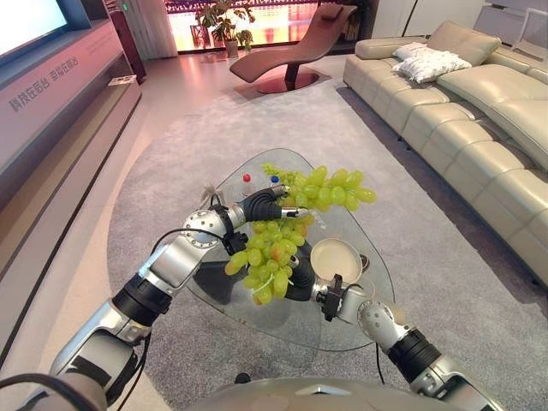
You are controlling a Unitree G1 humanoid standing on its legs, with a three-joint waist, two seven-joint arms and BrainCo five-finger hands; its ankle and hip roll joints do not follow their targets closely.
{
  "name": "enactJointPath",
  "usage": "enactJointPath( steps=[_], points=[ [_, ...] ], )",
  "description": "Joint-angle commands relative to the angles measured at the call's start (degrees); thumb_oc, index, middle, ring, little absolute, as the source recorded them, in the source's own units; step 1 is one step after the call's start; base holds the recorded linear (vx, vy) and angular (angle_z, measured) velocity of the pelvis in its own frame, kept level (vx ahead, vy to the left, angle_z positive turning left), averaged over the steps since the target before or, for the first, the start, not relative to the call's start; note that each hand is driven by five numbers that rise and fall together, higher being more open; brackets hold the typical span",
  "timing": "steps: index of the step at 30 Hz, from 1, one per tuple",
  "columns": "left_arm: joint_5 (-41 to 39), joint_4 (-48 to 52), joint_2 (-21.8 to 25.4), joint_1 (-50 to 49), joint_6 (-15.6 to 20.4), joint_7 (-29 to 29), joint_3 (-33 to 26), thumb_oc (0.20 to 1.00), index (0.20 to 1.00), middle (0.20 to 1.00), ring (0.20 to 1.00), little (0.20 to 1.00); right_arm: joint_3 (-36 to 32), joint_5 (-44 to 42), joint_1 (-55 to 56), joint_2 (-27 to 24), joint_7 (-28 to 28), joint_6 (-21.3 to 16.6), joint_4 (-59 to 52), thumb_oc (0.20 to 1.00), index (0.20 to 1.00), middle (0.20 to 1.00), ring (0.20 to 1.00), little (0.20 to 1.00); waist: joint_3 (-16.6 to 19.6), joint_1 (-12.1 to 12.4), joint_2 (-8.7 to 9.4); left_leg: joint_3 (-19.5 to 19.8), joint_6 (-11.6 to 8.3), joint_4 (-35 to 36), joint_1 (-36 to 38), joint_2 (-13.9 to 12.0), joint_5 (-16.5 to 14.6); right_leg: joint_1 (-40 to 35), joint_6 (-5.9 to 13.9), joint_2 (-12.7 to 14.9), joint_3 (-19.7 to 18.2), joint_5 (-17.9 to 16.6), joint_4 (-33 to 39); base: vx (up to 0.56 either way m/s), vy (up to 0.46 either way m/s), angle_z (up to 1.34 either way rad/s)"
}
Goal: Pick up fruits into the plate
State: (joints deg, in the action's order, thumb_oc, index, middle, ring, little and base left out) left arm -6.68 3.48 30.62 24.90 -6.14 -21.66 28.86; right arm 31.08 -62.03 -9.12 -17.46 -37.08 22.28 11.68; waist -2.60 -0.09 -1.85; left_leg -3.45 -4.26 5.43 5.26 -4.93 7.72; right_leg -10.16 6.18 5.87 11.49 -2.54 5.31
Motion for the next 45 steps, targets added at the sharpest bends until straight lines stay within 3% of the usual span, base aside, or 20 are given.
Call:
enactJointPath(
  steps=[1, 5, 14, 19, 23, 30, 37, 41, 45],
  points=[
    [-0.51, -2.03, -0.22, 3.05, 1.19, 2.8, -3.6, 1.0, 1.0, 1.0, 1.0, 1.0, -4.82, 2.04, -3.12, 3.56, -1.72, -6.3, -1.65, 0.2, 0.2, 0.2, 0.2, 0.2, -2.33, 0.67, 3.02, -1.49, 1.53, -0.43, 4.65, 2.61, -8.12, -0.36, 1.06, 0.71, 0.79, -0.28, -0.31, 0.0, 0.0, 0.0],
    [-1.65, -2.89, -0.05, 0.82, 1.18, 5.2, -5.69, 1.0, 1.0, 1.0, 1.0, 1.0, -8.32, 7.4, -2.37, 0.64, 0.14, -9.33, 0.48, 0.2, 0.2, 0.2, 0.2, 0.2, -2.35, 0.51, 3.23, -1.62, 1.42, -0.43, 4.68, 2.5, -8.09, -0.4, 1.0, 0.69, 0.82, -0.33, -0.31, 0.0, 0.0, 0.0],
    [-3.74, -5.51, 0.93, -8.48, 1.86, 13.1, -13.2, 1.0, 1.0, 1.0, 1.0, 1.0, -17.48, 17.4, 1.72, -5.64, 2.5, -11.09, 3.39, 0.2, 0.2, 0.2, 0.2, 0.2, -3.1, 0.48, 3.7, -1.7, 1.35, -0.43, 4.78, 2.24, -8.14, -0.46, 0.73, 0.52, 0.6, -0.42, -0.31, 0.0, 0.0, 0.0],
    [-4.97, -11.98, 0.75, -15.37, 1.51, 18.65, -18.32, 1.0, 1.0, 1.0, 1.0, 1.0, -22.82, 23.12, 3.64, -9.37, 5.19, -12.31, 6.16, 0.2, 0.2, 0.2, 0.2, 0.2, -4.21, 0.93, 4.31, -1.74, 1.1, -0.43, 4.48, 1.93, -8.01, -0.41, 0.47, 0.46, 0.98, -0.43, -0.31, 0.0, 0.0, 0.0],
    [-4.51, -19.98, -0.14, -20.37, 0.24, 19.36, -20.29, 1.0, 1.0, 1.0, 1.0, 1.0, -26.17, 26.9, 4.67, -12.41, 8.57, -13.48, 7.89, 0.2, 0.2, 0.2, 0.2, 0.2, -5.15, 1.43, 4.8, -1.65, 0.97, -0.43, 4.2, 1.77, -7.91, -0.29, 0.46, 0.43, 1.33, -0.49, -0.35, 0.01, -0.026, 0.02],
    [-2.32, -44.55, -3.79, -23.9, 1.38, 20.22, -20.23, 1.0, 1.0, 1.0, 1.0, 1.0, -27.76, 33.52, 2.17, -17.9, 17.33, -16.0, 14.15, 0.2, 0.2, 0.2, 0.2, 0.2, -7.8, 2.49, 5.88, -1.69, 1.04, -0.43, 2.82, 1.56, -7.69, 1.23, 0.59, 0.27, 1.28, -0.81, -1.05, 0.0, -0.061, 0.03],
    [-1.85, -68.61, -5.01, -19.38, 1.41, 20.1, -15.99, 1.0, 1.0, 1.0, 1.0, 1.0, -22.04, 34.82, -12.09, -21.9, 26.43, -16.98, 25.66, 0.2, 0.2, 0.2, 0.2, 0.2, -13.01, 3.59, 7.51, -1.06, 1.47, -0.43, -1.43, 0.8, -7.1, 5.89, 0.4, -0.78, 0.14, -1.33, -2.18, -0.09, -0.124, 0.05],
    [-1.42, -73.28, -5.76, -18.27, 2.9, 20.55, -13.76, 1.0, 1.0, 1.0, 1.0, 1.0, -21.22, 34.49, -17.74, -23.71, 27.35, -16.78, 29.73, 0.2, 0.2, 0.2, 0.2, 0.2, -15.63, 3.86, 7.18, -0.51, 1.64, -0.43, -3.65, 0.74, -6.39, 8.35, 0.17, -1.03, -0.13, -1.26, -3.29, -0.1, -0.02, 0.09],
    [-3.19, -74.06, -6.72, -16.57, 3.95, 23.8, -12.92, 1.0, 1.0, 1.0, 1.0, 1.0, -21.0, 33.82, -23.1, -25.88, 29.18, -17.05, 33.23, 0.2, 0.2, 0.2, 0.2, 0.2, -19.21, 4.31, 5.66, 0.7, 1.7, -0.44, -7.06, 1.29, -5.32, 11.73, -0.05, -0.92, 0.03, -1.29, -4.49, -0.14, 0.041, 0.1]
  ],
)
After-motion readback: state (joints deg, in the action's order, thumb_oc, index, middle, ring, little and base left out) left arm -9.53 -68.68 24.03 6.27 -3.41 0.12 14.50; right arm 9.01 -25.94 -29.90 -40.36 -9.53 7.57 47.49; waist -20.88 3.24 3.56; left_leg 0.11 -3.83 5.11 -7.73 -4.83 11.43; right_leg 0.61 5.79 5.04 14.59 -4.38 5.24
